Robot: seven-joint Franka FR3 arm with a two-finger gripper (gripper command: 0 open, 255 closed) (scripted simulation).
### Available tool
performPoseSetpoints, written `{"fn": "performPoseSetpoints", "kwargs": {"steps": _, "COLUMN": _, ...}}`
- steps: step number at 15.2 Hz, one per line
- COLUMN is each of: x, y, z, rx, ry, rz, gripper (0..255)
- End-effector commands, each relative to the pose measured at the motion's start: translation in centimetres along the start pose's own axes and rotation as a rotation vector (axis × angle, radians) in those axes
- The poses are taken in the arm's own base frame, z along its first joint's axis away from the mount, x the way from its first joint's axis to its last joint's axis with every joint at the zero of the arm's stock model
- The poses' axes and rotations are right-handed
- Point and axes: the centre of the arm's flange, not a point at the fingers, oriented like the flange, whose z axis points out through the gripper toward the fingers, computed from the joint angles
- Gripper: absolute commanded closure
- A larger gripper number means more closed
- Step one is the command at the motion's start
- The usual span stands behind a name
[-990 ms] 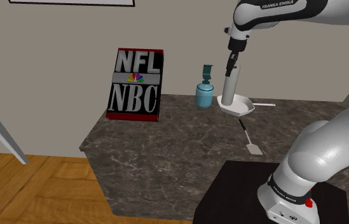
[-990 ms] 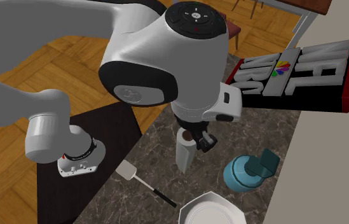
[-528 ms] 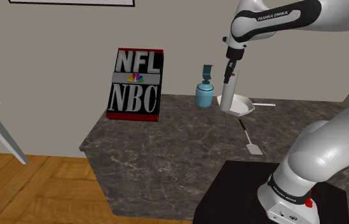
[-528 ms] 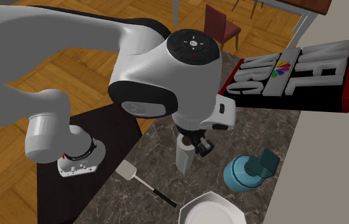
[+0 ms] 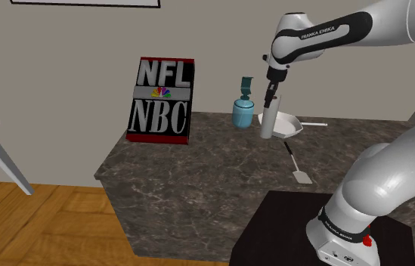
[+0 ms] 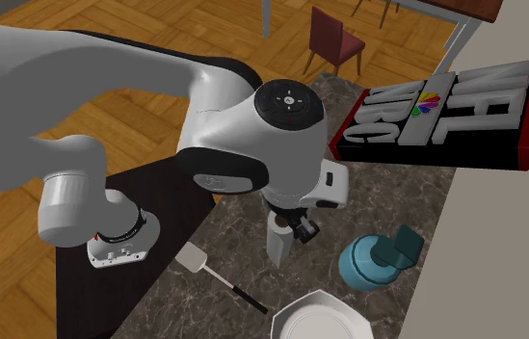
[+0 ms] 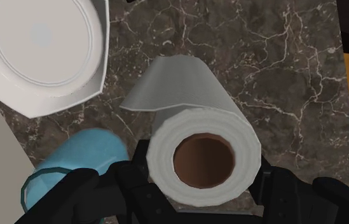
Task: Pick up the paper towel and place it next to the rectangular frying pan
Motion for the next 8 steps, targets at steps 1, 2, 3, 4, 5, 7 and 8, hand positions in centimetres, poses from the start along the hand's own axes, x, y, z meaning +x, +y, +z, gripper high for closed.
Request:
{"fn": "performPoseSetpoints", "kwargs": {"steps": 1, "x": -0.1, "y": 0.0, "z": 1.1, "rx": 0.000, "ry": 0.000, "rz": 0.000, "gripper": 255}}
{"fn": "performPoseSetpoints", "kwargs": {"steps": 2, "x": -0.1, "y": 0.0, "z": 1.6, "rx": 0.000, "ry": 0.000, "rz": 0.000, "gripper": 255}}
{"fn": "performPoseSetpoints", "kwargs": {"steps": 3, "x": -0.2, "y": 0.0, "z": 2.1, "rx": 0.000, "ry": 0.000, "rz": 0.000, "gripper": 255}}
{"fn": "performPoseSetpoints", "kwargs": {"steps": 4, "x": -0.2, "y": -0.1, "z": 2.6, "rx": 0.000, "ry": 0.000, "rz": 0.000, "gripper": 255}}
{"fn": "performPoseSetpoints", "kwargs": {"steps": 5, "x": -0.2, "y": -0.1, "z": 3.2, "rx": 0.000, "ry": 0.000, "rz": 0.000, "gripper": 255}}
{"fn": "performPoseSetpoints", "kwargs": {"steps": 7, "x": -0.3, "y": -0.2, "z": 4.2, "rx": 0.000, "ry": 0.000, "rz": 0.000, "gripper": 255}}
{"fn": "performPoseSetpoints", "kwargs": {"steps": 8, "x": -0.3, "y": -0.2, "z": 4.7, "rx": 0.000, "ry": 0.000, "rz": 0.000, "gripper": 255}}
